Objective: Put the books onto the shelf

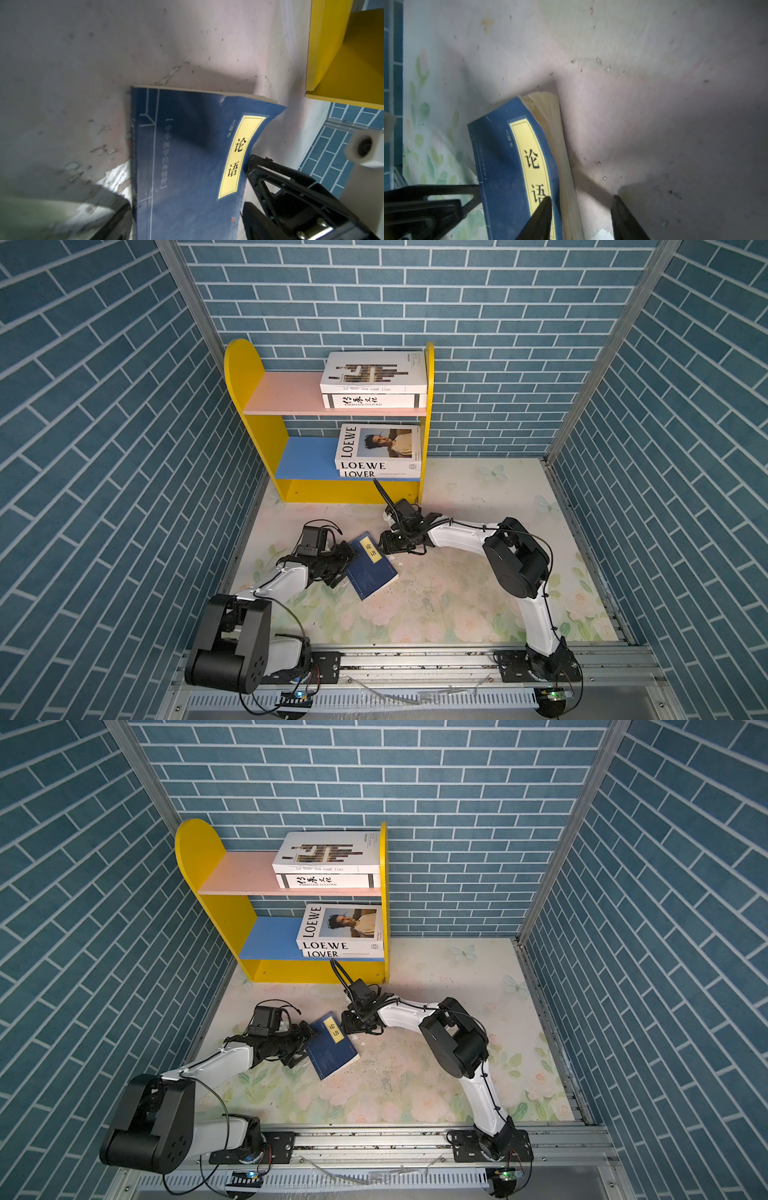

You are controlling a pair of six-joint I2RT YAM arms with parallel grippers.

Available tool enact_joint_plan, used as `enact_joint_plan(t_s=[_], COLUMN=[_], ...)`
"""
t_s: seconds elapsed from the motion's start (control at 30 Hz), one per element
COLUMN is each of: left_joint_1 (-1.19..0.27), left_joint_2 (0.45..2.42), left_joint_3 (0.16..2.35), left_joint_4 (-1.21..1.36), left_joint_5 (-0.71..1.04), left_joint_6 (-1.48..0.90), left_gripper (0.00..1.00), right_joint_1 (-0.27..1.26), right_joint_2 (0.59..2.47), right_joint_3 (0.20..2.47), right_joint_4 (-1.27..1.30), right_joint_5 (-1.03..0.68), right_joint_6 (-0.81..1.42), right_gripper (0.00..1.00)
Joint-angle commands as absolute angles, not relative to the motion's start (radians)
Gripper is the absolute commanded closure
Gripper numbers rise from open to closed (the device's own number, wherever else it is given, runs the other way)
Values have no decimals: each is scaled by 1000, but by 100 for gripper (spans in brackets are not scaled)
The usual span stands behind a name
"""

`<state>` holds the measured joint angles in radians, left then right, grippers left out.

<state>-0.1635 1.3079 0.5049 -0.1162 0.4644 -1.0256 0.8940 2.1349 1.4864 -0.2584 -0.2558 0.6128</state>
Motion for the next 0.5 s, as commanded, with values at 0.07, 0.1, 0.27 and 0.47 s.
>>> enact_joint_plan(t_s=[0.07, 0.1, 0.27, 0.47], left_joint_1=[-193, -195, -210, -216], left_joint_2=[1342, 1341, 1303, 1208], left_joint_3=[463, 460, 425, 417], left_joint_4=[-77, -41, 227, 437], left_joint_5=[447, 462, 548, 590], left_joint_6=[-1050, -1046, -1057, -1085], left_gripper=[16, 17, 18, 18], right_joint_1=[912, 914, 919, 920], right_joint_2=[2209, 2226, 2265, 2298], right_joint_3=[1526, 1533, 1559, 1575], right_joint_4=[-335, -343, -375, -380], right_joint_5=[-292, -298, -320, -357], right_joint_6=[572, 567, 541, 539], right_gripper=[59, 61, 65, 69])
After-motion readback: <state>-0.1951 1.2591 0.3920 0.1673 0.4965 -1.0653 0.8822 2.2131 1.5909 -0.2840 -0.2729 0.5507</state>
